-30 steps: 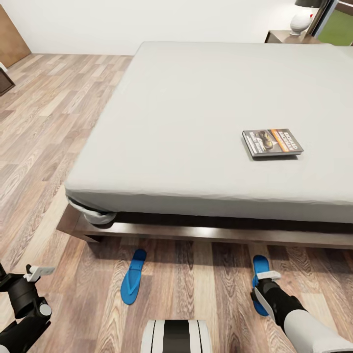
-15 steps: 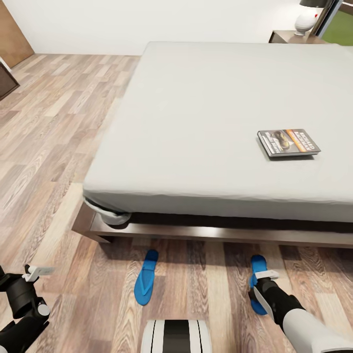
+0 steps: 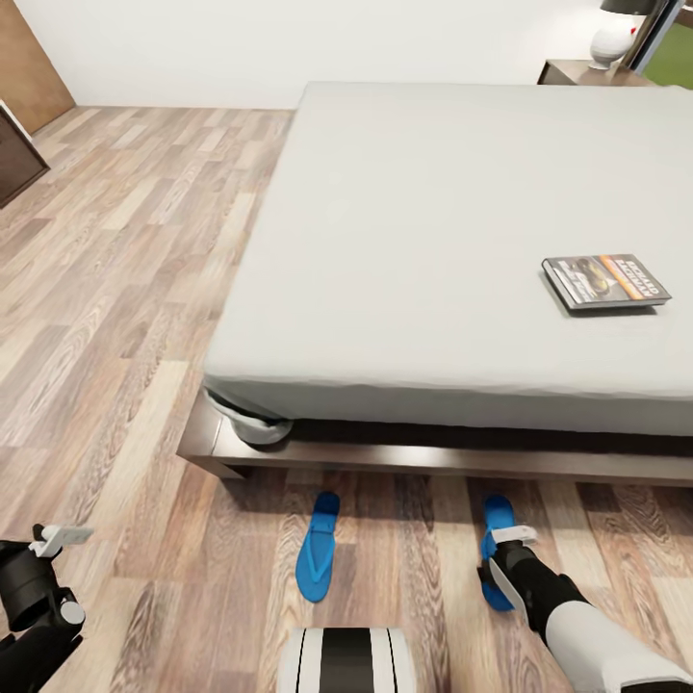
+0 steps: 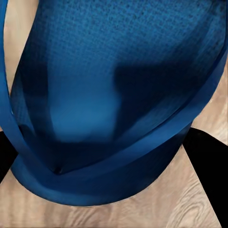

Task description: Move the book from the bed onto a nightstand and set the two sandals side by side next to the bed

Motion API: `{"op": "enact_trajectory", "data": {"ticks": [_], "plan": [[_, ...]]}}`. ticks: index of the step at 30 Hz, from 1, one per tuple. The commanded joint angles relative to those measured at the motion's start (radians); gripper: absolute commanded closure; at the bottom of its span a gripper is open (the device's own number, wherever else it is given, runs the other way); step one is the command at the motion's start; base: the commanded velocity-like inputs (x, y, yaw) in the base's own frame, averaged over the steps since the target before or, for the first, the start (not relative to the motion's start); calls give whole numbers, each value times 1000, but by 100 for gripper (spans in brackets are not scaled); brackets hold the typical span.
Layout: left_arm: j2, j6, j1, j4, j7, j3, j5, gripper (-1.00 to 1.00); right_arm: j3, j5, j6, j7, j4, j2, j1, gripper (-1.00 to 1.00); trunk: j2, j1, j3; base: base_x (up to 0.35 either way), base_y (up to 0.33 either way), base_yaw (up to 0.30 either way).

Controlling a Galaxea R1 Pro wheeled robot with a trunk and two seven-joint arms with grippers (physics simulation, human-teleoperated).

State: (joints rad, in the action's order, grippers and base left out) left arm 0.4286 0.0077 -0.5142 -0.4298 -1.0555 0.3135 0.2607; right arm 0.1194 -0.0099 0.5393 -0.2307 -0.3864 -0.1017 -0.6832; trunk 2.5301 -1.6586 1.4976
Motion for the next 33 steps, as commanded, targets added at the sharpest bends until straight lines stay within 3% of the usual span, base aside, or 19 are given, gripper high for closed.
{"op": "enact_trajectory", "data": {"ticks": [1, 10, 33], "plan": [[3, 1, -1, 8, -4, 4, 0, -100, 7, -1, 8, -4, -2, 3, -8, 100, 0, 0, 1, 71, 102, 0], [18, -1, -1, 23, 17, 4, -1, -100, 8, 1, 8, -4, 0, 35, -28, 100, 0, 0, 1, 100, 161, 0], [34, -2, -1, 25, 25, 4, -1, -100, 28, -1, 10, -5, 1, 43, -30, 100, 0, 0, 1, 5, 172, 0]]}}
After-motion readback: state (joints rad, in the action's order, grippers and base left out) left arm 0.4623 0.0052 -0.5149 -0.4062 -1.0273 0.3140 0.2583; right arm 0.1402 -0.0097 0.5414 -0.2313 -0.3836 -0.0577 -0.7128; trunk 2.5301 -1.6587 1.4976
